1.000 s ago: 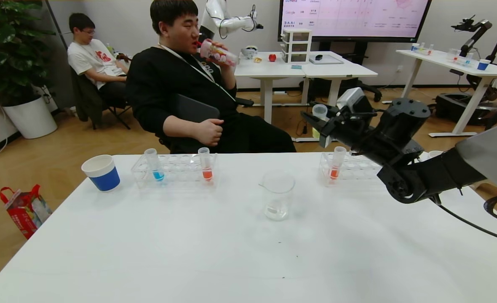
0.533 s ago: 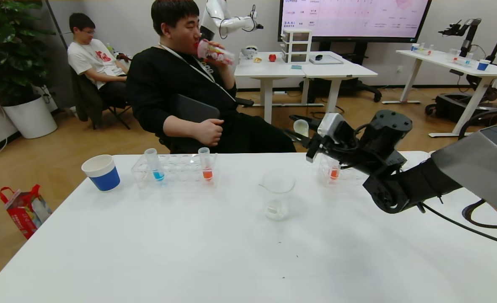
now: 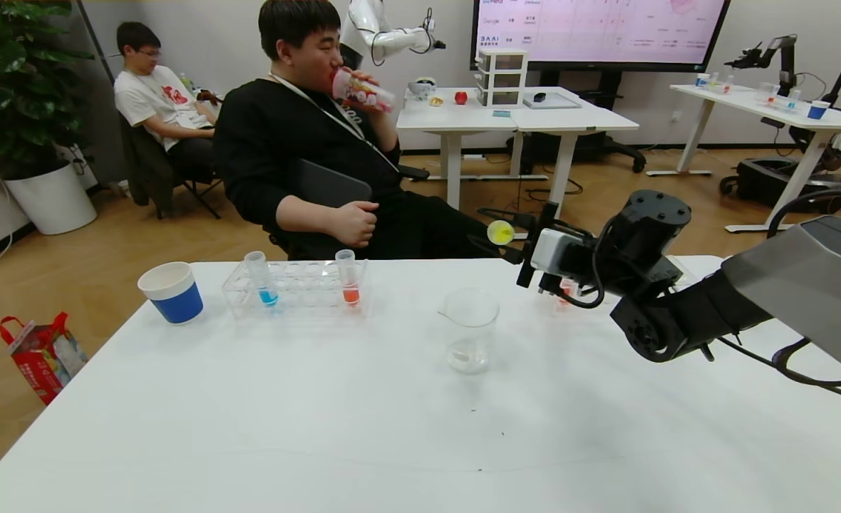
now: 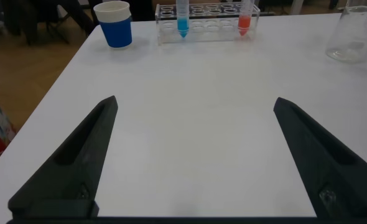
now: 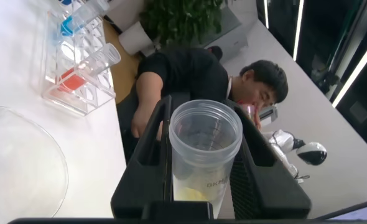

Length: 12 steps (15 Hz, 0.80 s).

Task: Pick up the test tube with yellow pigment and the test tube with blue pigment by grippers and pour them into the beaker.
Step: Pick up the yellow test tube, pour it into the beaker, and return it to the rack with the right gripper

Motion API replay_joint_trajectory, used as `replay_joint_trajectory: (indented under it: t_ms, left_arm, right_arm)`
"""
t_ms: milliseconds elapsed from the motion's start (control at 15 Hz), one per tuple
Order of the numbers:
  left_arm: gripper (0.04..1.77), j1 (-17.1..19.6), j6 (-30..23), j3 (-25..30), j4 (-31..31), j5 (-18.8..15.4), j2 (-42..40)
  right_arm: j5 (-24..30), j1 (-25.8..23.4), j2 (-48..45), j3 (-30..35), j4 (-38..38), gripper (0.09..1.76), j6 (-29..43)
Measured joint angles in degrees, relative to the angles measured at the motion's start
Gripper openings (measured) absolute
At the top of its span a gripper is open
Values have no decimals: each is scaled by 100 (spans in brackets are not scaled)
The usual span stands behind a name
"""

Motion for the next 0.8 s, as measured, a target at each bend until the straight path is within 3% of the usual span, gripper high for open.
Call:
replay_joint_trajectory:
  t_ms: [800]
  left_arm:
    - [175, 0, 0, 0, 0, -2, 0]
  right_arm:
    - [844, -16, 556, -769, 38, 52, -1819]
